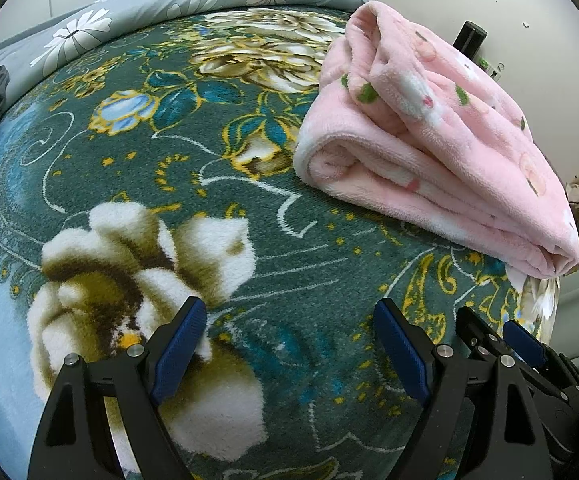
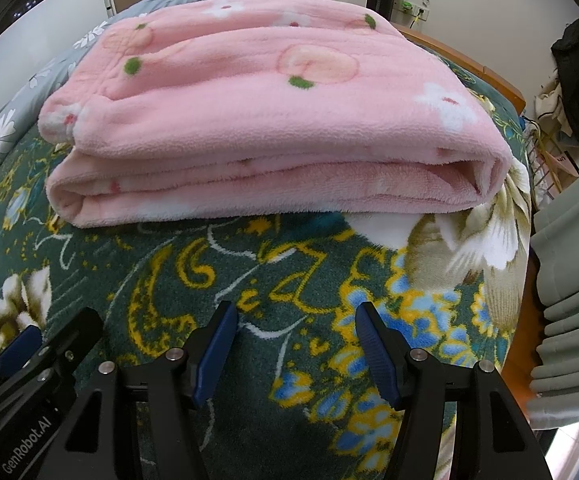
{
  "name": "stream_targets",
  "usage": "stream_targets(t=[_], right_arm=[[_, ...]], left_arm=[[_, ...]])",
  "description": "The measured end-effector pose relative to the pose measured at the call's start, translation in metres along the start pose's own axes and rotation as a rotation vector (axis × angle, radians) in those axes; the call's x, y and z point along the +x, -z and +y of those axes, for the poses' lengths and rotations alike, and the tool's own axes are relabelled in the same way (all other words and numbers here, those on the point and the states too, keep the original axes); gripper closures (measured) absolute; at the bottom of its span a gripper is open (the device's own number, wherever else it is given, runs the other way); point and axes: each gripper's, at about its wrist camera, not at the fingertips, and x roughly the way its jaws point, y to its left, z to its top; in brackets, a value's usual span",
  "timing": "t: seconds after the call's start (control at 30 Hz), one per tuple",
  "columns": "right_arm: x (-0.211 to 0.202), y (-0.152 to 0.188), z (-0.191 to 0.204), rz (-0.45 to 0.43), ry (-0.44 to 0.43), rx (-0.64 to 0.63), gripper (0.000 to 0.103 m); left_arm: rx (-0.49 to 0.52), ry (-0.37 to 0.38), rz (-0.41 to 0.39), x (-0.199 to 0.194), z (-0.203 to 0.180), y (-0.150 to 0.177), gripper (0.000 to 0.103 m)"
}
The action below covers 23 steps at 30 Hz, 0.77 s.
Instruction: Fold clothes
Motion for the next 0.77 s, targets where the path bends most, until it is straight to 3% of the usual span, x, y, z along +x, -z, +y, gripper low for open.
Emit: stream_targets(t=[0.77], right_arm=[[-0.0015, 0.0035, 0.0018, 0.001, 0.009, 0.007, 0.037]], left_arm=[[0.008, 0.016, -0.011, -0.0046, 0.0002, 0.0069, 0.017]])
